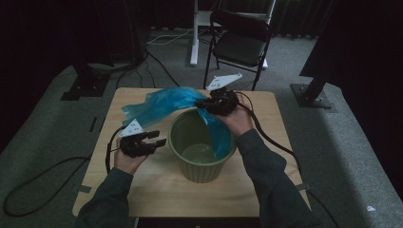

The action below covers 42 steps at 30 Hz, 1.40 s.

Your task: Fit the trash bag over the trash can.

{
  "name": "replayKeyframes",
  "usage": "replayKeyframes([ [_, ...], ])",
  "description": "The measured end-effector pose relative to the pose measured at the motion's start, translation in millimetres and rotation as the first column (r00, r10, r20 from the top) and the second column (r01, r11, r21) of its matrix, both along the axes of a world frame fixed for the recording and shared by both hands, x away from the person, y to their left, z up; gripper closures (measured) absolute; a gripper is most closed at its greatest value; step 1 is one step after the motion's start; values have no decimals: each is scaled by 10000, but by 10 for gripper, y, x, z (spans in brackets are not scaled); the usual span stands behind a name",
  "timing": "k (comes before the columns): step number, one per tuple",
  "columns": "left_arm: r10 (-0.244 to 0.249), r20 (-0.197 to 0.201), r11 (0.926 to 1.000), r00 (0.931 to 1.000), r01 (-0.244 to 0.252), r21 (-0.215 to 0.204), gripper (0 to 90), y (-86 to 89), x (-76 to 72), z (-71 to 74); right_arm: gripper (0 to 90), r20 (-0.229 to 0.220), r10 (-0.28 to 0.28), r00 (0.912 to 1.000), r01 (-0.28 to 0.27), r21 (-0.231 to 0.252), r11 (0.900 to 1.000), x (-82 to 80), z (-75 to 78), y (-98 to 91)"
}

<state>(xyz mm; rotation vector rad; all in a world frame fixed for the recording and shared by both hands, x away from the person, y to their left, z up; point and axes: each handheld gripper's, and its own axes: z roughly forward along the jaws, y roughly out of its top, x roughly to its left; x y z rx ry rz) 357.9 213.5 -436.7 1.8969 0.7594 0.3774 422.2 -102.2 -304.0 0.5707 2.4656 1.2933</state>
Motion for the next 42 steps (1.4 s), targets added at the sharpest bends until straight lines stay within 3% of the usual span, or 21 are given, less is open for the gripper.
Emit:
replayKeyframes([
  [7,541,275,9979,9982,-530,-374,489,133,-10,68,892,-179,-124,9998,123,-60,9999,28,-58,-59],
  [13,789,464,9967,9958,-780,-212,480,185,15,125,892,-375,125,9992,-128,-78,9999,29,-48,-57],
  [17,1314,684,9913,9890,-1313,-66,424,204,63,147,892,-421,157,9990,-161,-73,9998,27,-38,-67],
  [20,1475,726,9891,9864,-1474,-66,415,193,106,151,893,-438,205,9988,-206,-14,9998,35,-26,-83],
  [22,1743,855,9841,9810,-1766,202,387,145,157,153,893,-478,266,9985,-260,136,9996,40,-7,-103],
  [27,1834,808,9824,9797,-1856,199,383,42,261,186,892,-680,492,9965,-482,170,9987,32,-11,-97],
  [30,1737,732,9843,9821,-1756,206,519,-2,301,204,892,-705,572,9959,-561,186,9983,30,-18,-89],
  [31,1716,673,9846,9829,-1733,215,519,-21,318,218,892,-705,572,9959,-561,186,9983,30,-18,-89],
  [32,1645,556,9859,9848,-1659,219,599,-39,338,240,892,-736,579,9956,-568,174,9982,26,-21,-86],
  [33,1534,461,9878,9871,-1544,191,747,-56,357,277,892,-719,631,9954,-627,86,9980,17,-29,-82],
  [35,1487,438,9887,9879,-1494,131,828,-62,363,305,892,-682,697,9952,-699,-12,9976,3,-33,-84],
  [37,1398,439,9901,9892,-1394,-132,862,-51,360,372,891,-663,734,9951,-741,-75,9972,-20,-37,-86],
  [42,1322,673,9909,9889,-1302,-332,878,-35,335,462,869,-844,853,9928,-882,-318,9956,-61,-111,-144],
])
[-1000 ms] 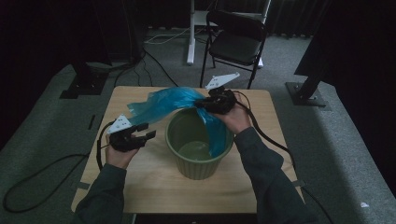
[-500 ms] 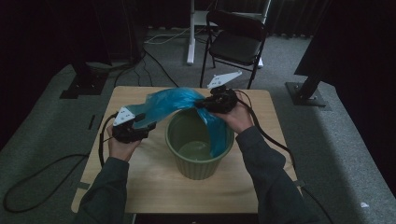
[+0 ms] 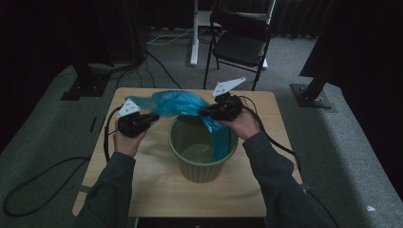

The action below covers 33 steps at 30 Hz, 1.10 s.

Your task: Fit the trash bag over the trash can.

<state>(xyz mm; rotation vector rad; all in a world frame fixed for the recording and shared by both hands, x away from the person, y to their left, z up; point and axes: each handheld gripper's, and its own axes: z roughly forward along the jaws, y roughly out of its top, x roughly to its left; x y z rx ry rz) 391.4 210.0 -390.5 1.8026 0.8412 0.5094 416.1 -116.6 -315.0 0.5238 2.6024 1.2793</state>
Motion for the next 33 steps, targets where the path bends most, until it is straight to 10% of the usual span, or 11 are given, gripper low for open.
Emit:
replayKeyframes([
  [8,-186,445,9998,9988,187,-16,878,-23,-72,91,607,27,428,9991,-428,-54,9991,-70,-4,-160],
  [25,-960,820,9954,9920,963,2,865,-205,-168,167,517,-170,-224,9996,233,528,9983,104,44,15],
  [28,-1045,874,9944,9907,1054,-60,863,-237,-176,168,562,-183,-65,9998,73,430,9990,101,74,51],
  [33,-1211,968,9925,9879,1222,-56,852,-240,-196,192,893,-162,228,9996,-233,-353,9991,27,38,78],
])
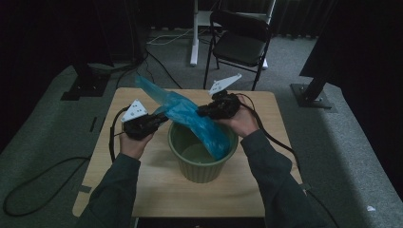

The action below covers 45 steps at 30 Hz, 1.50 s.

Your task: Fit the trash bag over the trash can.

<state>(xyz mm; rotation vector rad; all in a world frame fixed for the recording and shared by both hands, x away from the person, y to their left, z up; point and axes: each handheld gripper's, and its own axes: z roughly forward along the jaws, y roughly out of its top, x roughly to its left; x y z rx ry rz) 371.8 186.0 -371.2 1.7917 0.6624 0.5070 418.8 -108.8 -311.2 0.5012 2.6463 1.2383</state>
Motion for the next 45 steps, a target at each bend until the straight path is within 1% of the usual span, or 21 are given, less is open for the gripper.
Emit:
replayKeyframes([
  [2,10,17,10000,10000,-10,-50,843,24,-6,7,898,165,77,9998,-73,-243,9997,-56,-38,-19],
  [5,20,39,10000,10000,-20,-78,828,50,-16,16,898,327,-4,9995,14,-320,9995,-103,-70,-53],
  [7,58,81,9999,10000,-57,-108,807,75,-29,30,898,558,-112,9984,136,-433,9990,-147,-90,-88],
  [10,180,158,9997,9997,-177,-163,788,107,-35,80,898,685,-143,9976,161,-263,9995,-199,-120,-157],
  [13,242,202,9995,9995,-238,-199,783,115,-37,110,898,782,-201,9967,218,-210,9995,-223,-134,-176],
  [14,335,262,9992,9991,-328,-249,775,130,-40,134,898,979,-252,9949,282,-292,9992,-249,-137,-182],
  [15,335,262,9992,9991,-328,-249,772,130,-40,134,898,979,-252,9949,282,-292,9992,-249,-137,-182],
  [16,372,272,9990,9989,-364,-274,767,140,-40,140,898,1124,-290,9932,316,-217,9993,-265,-129,-195],
  [17,400,270,9988,9988,-392,-278,767,150,-41,143,898,1124,-290,9932,316,-217,9993,-265,-129,-195],
  [18,409,255,9989,9988,-402,-260,763,161,-42,143,898,1281,-440,9908,460,-131,9989,-278,-108,-218],
  [21,508,232,9984,9984,-502,-257,759,190,-52,133,898,1346,-502,9896,507,-1,9987,-279,-90,-246],
  [24,590,175,9977,9981,-584,-349,745,249,-56,119,898,1506,-729,9859,722,100,9973,-280,-79,-304],
  [25,590,175,9977,9981,-584,-349,735,249,-56,119,898,1506,-729,9859,722,100,9973,-280,-79,-304],
  [26,582,145,9977,9982,-577,-368,728,262,-58,113,899,1487,-891,9849,872,197,9960,-273,-78,-339],
  [30,575,92,9971,9983,-570,-501,706,304,-60,112,899,1454,-915,9851,897,190,9958,-264,-102,-375],
  [34,588,51,9973,9983,-586,-453,673,297,-47,136,898,1536,-687,9857,675,135,9976,-286,-126,-373],
  [35,549,49,9979,9985,-546,-355,664,268,-27,176,899,1551,-549,9864,535,135,9985,-305,-140,-361],
  [39,489,43,9981,9988,-487,-369,641,206,9,241,898,1628,-466,9856,459,78,9989,-326,-168,-336],
  [41,506,-160,9980,9986,-512,-382,620,174,49,275,899,1654,-426,9853,417,87,9991,-331,-179,-325],
  [42,516,-160,9978,9985,-522,-403,616,155,68,289,899,1678,-396,9850,390,73,9992,-335,-182,-322],
  [45,326,-175,9983,9993,-334,-487,606,100,109,318,899,1708,-305,9848,301,53,9995,-351,-186,-316],
])
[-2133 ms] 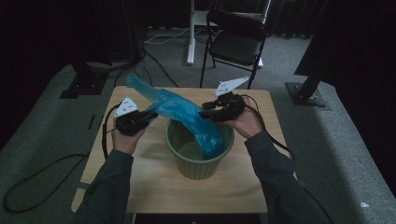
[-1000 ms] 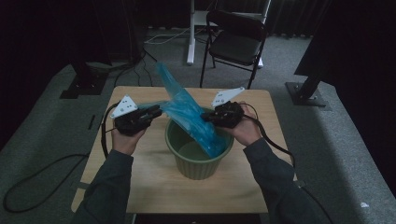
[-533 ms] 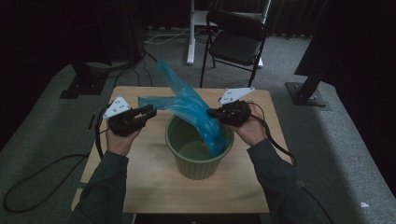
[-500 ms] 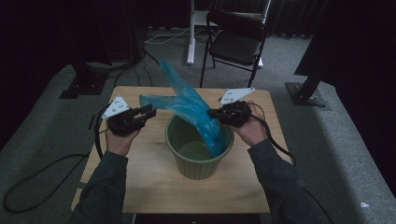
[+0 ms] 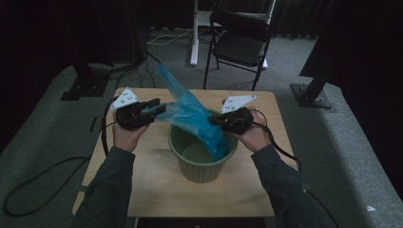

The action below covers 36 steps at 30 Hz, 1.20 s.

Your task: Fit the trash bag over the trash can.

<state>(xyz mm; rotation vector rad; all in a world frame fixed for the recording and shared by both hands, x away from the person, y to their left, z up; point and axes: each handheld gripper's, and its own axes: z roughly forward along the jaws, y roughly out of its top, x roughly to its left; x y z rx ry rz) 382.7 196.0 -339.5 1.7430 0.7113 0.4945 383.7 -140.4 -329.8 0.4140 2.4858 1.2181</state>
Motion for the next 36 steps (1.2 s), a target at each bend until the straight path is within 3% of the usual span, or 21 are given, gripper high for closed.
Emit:
replayKeyframes([
  [6,-521,-376,9986,9979,525,109,528,-155,105,37,899,39,140,9999,-140,-34,9999,-15,7,14],
  [9,-674,-763,9977,9948,678,31,485,-207,188,10,899,144,282,9995,-281,-43,9996,-32,19,25],
  [14,-941,-1585,9955,9829,907,-288,441,-256,305,-92,898,185,338,9993,-336,-81,9994,-43,23,19],
  [17,-1108,-1809,9938,9772,1087,-215,558,-293,320,-114,899,194,398,9990,-397,-90,9992,-44,21,21],
  [19,-1167,-1885,9931,9751,1175,-71,706,-324,305,-112,898,166,447,9989,-445,-149,9989,-45,16,28],
  [23,-1165,-1870,9911,9754,1264,421,842,-394,259,-110,898,121,472,9988,-468,-322,9984,-43,4,33],
  [28,-1242,-1748,9900,9767,1339,446,887,-423,208,-116,889,47,560,9984,-557,-501,9972,-58,-14,39],
  [31,-1287,-1622,9884,9783,1398,590,888,-445,169,-119,772,-388,798,9961,-819,-552,9951,-41,-35,35],
  [36,-1266,-1455,9879,9812,1379,703,887,-479,116,-118,643,-516,641,9966,-661,-392,9970,-16,-25,13],
])
